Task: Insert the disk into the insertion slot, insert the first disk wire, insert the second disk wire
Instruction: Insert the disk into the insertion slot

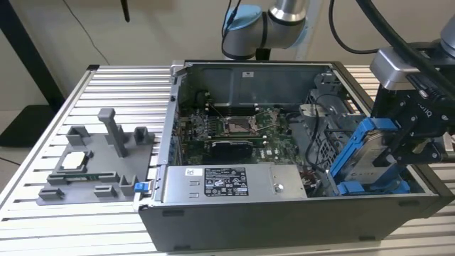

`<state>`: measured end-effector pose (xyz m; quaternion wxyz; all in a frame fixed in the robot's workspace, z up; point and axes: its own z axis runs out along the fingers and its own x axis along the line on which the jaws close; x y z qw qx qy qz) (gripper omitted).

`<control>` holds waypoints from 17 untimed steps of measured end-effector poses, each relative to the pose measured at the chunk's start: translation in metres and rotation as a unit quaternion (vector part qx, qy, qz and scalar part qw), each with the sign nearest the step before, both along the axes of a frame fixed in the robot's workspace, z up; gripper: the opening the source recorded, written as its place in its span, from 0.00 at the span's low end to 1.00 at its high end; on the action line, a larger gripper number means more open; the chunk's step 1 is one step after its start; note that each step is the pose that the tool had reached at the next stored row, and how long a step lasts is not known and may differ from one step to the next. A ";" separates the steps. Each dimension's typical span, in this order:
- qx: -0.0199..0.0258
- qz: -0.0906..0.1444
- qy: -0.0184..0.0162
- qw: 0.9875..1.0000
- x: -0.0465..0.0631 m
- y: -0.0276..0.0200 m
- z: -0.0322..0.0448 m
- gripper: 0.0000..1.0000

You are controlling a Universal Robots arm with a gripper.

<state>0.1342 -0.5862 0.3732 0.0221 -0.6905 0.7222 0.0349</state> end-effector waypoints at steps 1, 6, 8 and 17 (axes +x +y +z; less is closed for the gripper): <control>0.000 0.000 0.000 1.000 0.000 0.0000 0.0000 1.00; 0.000 0.000 0.000 1.000 0.000 0.0000 0.0000 1.00; 0.000 0.000 0.001 1.000 0.000 0.0000 0.0016 1.00; 0.000 0.000 0.002 1.000 -0.001 0.0033 0.0240 1.00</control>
